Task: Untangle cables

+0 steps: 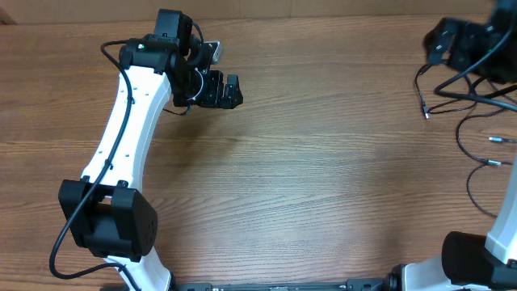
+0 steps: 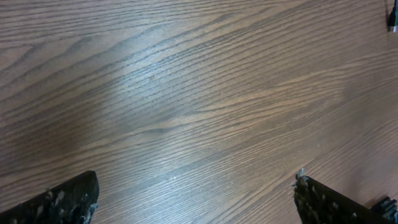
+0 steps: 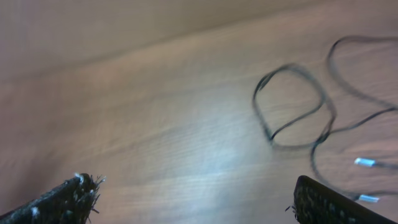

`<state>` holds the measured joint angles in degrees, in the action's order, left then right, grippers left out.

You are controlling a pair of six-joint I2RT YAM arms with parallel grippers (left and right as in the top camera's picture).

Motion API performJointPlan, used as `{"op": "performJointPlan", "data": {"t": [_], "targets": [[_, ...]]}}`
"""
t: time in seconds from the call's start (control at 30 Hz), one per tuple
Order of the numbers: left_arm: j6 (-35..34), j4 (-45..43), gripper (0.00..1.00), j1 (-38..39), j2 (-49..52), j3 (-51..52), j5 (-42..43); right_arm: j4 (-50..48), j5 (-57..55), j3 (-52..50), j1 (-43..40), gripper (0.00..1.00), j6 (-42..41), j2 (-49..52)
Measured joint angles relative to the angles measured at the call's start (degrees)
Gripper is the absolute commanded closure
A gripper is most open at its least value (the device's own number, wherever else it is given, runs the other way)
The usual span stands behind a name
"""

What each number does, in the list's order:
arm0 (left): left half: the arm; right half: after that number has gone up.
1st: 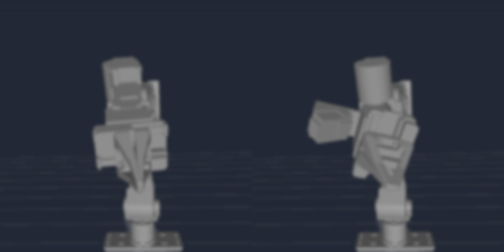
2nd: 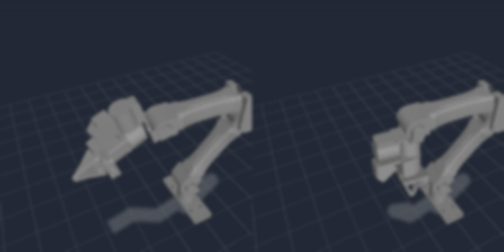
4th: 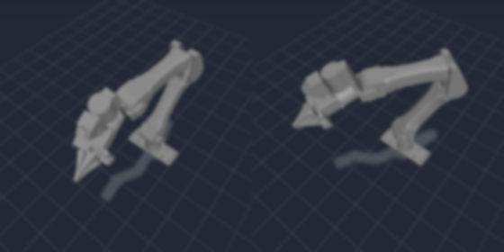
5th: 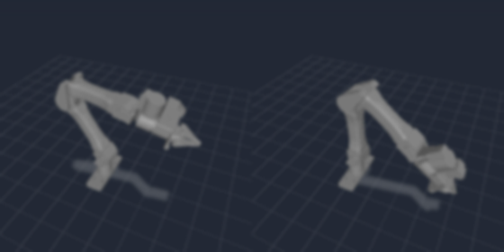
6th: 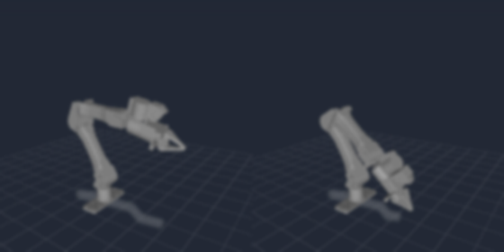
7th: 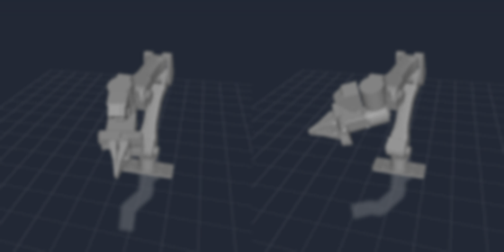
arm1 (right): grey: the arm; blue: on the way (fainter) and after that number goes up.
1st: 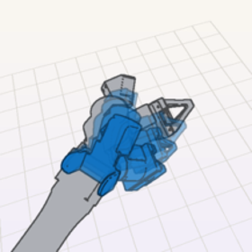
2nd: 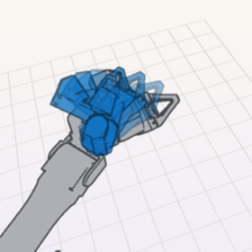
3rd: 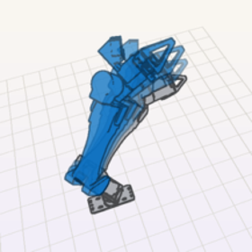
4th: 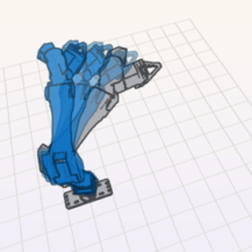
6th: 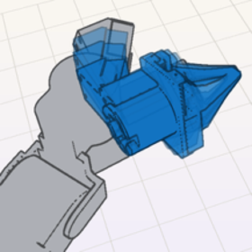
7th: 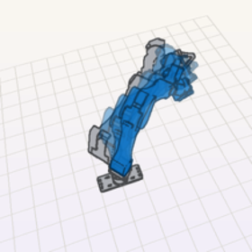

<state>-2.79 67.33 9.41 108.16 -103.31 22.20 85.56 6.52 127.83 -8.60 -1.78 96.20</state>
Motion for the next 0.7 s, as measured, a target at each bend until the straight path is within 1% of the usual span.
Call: {"op": "performJointPlan", "data": {"t": [0.2, 0.7], "targets": [[0.00, -0.02, 0.00, 0.00, 0.02, 0.00, 0.00, 6.01, 0.57, 0.00, 3.10, 0.00, 0.02, 0.09], [0.00, 0.00, 0.00, 0.00, 0.02, 0.00, 0.00, 6.60, 0.59, 0.00, 3.13, 0.00, 0.02, 0.11]]}}
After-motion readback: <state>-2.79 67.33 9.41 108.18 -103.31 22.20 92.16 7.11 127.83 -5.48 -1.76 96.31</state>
